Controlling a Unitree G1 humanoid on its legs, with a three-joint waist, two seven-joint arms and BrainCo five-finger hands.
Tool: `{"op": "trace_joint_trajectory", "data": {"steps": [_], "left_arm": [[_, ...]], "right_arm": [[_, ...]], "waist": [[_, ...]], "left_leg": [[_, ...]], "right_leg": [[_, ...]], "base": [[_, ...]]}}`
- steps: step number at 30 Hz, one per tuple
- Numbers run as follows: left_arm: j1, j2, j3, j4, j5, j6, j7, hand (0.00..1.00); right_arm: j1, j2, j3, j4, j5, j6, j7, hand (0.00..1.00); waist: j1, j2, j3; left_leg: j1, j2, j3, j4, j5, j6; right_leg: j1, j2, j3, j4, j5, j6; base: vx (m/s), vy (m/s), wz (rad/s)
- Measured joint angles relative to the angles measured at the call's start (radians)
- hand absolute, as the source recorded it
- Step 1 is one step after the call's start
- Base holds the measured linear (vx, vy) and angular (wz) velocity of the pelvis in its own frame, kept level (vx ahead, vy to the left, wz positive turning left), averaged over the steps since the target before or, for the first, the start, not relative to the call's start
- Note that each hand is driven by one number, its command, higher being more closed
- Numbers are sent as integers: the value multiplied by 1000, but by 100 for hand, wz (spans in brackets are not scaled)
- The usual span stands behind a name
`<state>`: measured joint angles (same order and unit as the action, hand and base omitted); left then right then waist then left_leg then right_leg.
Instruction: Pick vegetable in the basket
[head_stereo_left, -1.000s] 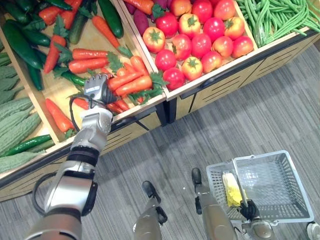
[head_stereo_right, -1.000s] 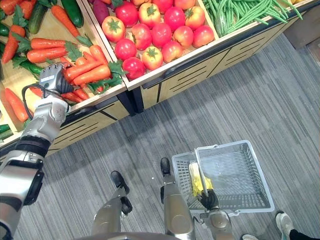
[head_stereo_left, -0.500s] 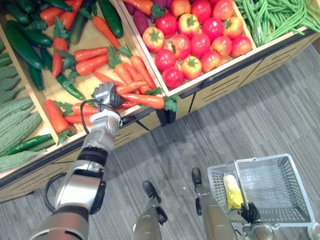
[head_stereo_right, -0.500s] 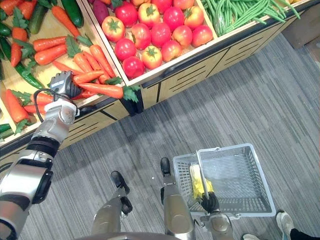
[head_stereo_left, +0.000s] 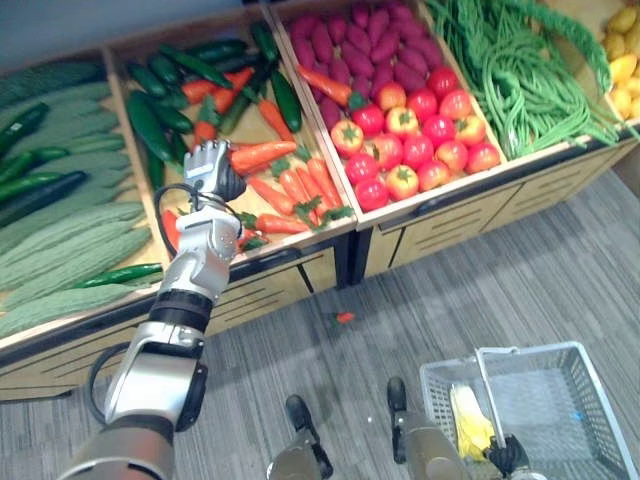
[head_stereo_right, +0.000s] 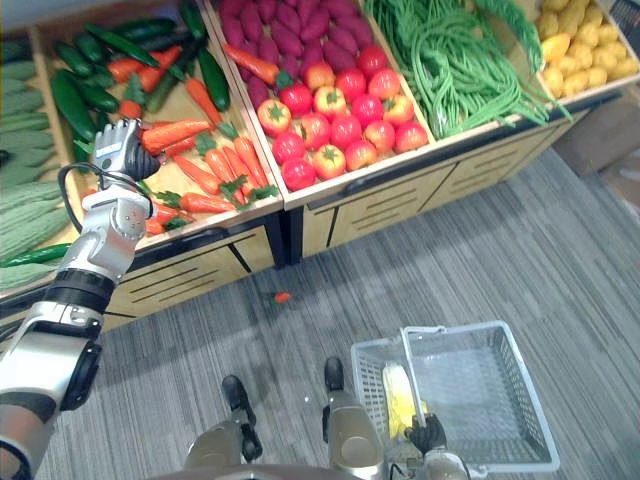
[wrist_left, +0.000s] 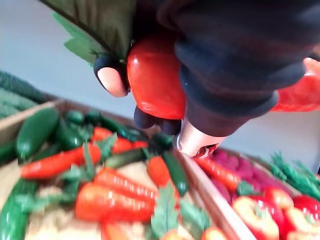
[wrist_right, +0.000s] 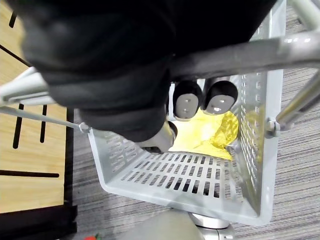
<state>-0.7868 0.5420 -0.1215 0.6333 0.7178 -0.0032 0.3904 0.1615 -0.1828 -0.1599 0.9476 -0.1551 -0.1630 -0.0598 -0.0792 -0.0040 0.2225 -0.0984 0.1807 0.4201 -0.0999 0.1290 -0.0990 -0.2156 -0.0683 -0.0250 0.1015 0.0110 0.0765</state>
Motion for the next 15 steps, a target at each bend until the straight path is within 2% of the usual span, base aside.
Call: {"op": "trace_joint_trajectory", "data": {"steps": [3, 9, 12, 15], "left_arm": [[21, 19, 14, -63, 0, -5, 1, 100], [108, 39, 12, -171, 0, -26, 3, 100], [168, 44, -9, -268, 1, -62, -5, 100], [227, 53, -71, -349, 1, -108, -15, 100]], "right_arm": [[14, -4, -29, 12, -3, 22, 1, 100], [13, -32, -38, 10, -44, 32, 3, 100], [-6, -59, -57, -8, -85, 33, 5, 100], [-32, -135, -59, -49, -128, 35, 17, 100]], "waist": [[1, 16, -38], [4, 26, -78], [4, 27, -83], [4, 33, -100]], "left_leg": [[4, -7, -25, -3, 0, -1], [21, -24, -34, -3, -1, 2], [37, -36, -43, -3, -4, 8], [50, -49, -35, -3, -8, 13]], "right_leg": [[18, -7, -25, 3, -16, 3], [48, -24, -30, -20, -9, 16], [76, -34, -30, -38, -2, 26], [89, -45, -16, -54, 14, 42]], "base": [[-7, 6, 27], [12, 20, 8], [33, 27, 4], [53, 35, -8]]}}
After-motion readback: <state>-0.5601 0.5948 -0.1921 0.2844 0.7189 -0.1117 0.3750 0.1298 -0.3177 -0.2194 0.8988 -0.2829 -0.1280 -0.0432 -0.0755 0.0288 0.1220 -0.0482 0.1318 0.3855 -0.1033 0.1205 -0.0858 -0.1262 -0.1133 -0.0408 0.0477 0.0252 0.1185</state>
